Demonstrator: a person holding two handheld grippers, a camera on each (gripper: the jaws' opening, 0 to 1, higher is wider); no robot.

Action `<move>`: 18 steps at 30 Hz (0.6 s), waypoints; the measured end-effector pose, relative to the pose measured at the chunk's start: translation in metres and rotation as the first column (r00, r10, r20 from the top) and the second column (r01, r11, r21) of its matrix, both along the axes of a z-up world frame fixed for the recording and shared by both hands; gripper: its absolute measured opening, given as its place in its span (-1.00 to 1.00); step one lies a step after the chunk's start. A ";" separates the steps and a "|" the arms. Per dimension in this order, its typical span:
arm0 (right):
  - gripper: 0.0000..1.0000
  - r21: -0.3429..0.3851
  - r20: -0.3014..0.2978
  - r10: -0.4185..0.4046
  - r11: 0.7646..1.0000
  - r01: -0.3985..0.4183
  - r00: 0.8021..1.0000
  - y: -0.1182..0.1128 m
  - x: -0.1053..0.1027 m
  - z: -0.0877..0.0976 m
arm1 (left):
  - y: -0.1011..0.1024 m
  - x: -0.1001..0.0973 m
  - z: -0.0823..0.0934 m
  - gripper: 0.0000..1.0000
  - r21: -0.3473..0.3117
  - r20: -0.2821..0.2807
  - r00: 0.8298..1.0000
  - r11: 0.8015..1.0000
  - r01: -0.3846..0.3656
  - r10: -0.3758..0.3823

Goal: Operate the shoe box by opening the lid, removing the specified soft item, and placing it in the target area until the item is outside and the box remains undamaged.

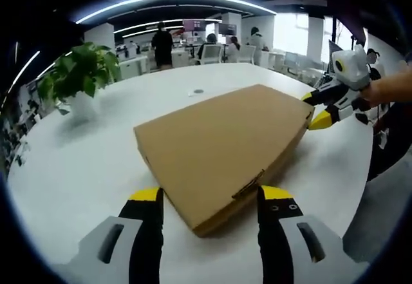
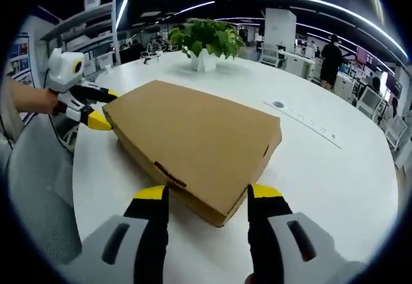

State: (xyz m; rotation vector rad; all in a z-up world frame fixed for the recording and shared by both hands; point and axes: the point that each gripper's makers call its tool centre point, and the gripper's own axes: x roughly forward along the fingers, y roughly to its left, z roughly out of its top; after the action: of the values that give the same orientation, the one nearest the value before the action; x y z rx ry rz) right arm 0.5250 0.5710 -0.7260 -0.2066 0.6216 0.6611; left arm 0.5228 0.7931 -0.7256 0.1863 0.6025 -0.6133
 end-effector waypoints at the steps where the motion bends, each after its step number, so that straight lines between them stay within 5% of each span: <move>1: -0.10 0.001 0.000 -0.005 1.000 0.005 1.000 0.001 -0.001 0.000 | 0.001 0.000 0.000 0.17 0.002 -0.003 1.000 1.000 0.007 -0.007; 18: -0.11 0.013 -0.011 -0.059 0.998 0.059 0.998 0.009 -0.013 0.000 | 0.012 0.003 0.001 0.12 -0.003 -0.032 0.995 0.995 0.096 -0.096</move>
State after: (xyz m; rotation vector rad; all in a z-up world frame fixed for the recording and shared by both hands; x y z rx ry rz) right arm 0.5116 0.5801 -0.7256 -0.1718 0.6315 0.6098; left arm 0.5258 0.8050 -0.7250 0.2055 0.6273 -0.7109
